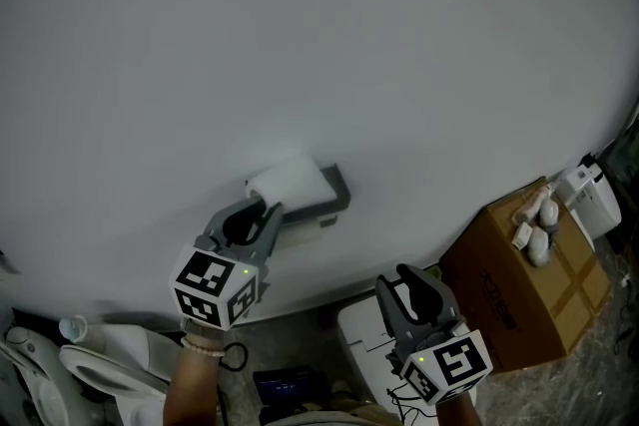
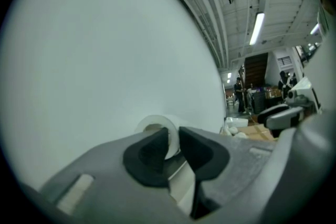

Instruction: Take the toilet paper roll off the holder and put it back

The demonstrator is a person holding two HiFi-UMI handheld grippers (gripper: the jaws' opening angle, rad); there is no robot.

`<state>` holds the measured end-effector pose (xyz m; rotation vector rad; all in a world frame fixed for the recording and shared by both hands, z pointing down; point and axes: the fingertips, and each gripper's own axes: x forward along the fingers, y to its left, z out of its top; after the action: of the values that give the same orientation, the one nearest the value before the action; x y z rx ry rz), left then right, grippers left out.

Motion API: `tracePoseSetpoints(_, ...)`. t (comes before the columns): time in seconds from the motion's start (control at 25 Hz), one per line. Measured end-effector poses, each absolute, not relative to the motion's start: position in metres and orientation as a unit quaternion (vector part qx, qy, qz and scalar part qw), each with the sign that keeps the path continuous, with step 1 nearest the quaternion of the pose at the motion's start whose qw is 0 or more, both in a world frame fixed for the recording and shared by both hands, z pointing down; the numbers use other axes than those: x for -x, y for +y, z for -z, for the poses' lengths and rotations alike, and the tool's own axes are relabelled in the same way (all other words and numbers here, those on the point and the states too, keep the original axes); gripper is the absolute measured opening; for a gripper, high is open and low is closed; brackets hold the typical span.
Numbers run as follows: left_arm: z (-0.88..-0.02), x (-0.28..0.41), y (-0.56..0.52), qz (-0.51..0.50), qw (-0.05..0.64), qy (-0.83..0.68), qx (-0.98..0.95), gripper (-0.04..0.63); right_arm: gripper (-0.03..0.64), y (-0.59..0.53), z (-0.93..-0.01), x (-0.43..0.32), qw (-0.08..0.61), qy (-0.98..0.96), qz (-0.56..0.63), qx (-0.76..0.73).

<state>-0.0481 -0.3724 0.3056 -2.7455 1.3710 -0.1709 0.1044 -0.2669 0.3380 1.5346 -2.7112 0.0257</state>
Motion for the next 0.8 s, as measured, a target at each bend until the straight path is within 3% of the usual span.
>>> tracePoseSetpoints(0.52,-0.278,0.053,-0.352,0.035,0.055,0.441,0.895,0.060,0.115,-0.278,-0.315,-0.090,0.002,-0.885,0.027,-0.464)
tracePoseSetpoints(0.8,-0.259,0.067,-0.331,0.027,0.071,0.454,0.888,0.060,0.152,-0.289,-0.300,-0.057,-0.011,-0.906,0.041,-0.421)
